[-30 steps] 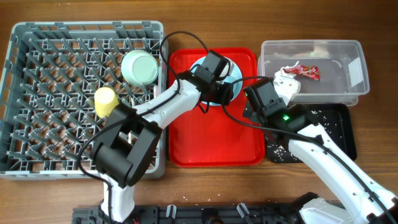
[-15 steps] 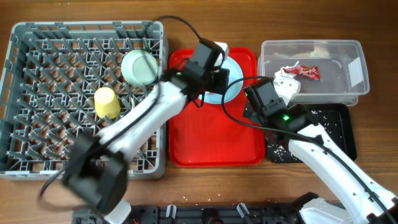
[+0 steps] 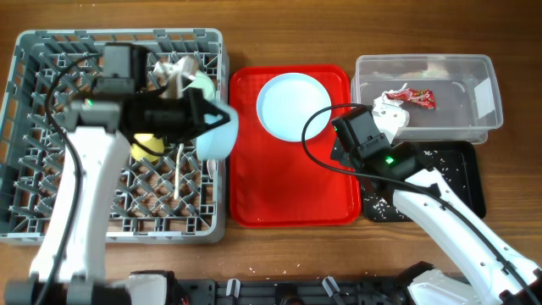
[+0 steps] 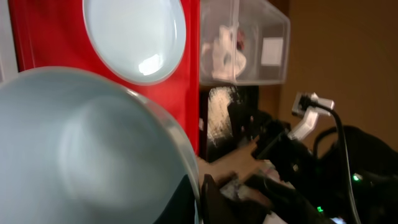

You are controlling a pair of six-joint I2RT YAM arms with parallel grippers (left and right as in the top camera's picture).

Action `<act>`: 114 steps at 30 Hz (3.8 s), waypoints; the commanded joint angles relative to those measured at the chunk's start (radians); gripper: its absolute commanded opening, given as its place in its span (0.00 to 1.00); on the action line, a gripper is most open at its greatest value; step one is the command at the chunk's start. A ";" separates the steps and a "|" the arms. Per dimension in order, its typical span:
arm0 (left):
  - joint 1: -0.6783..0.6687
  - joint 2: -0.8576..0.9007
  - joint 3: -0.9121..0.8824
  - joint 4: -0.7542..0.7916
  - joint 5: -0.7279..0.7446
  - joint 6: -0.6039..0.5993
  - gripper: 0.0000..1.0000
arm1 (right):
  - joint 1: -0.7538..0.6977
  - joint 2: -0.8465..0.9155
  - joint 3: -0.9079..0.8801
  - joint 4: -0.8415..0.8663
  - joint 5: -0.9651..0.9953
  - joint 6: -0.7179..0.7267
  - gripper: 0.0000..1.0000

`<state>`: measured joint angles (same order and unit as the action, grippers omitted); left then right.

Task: Sort waste into correct bins and load items into the dishwasher rack
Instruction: 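Carry the light-blue bowl into the rack beside the yellow cup and release, then move the left gripper to the tray and grasp the light-blue plate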

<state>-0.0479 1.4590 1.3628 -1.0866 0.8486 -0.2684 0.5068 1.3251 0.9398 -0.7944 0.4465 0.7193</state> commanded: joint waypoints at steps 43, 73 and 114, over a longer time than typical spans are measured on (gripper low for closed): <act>0.399 0.124 0.256 -0.321 -0.053 0.222 1.00 | -0.004 0.007 0.010 0.002 0.016 0.017 1.00; 0.019 0.095 -0.039 0.008 -0.475 -0.054 0.04 | -0.004 0.007 0.010 0.002 0.016 0.016 1.00; -0.482 0.252 0.090 0.391 -0.756 -0.325 0.04 | -0.004 0.007 0.010 0.002 0.016 0.016 1.00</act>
<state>-0.4980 1.6123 1.4467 -0.7460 0.1677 -0.5114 0.5068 1.3251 0.9398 -0.7948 0.4465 0.7193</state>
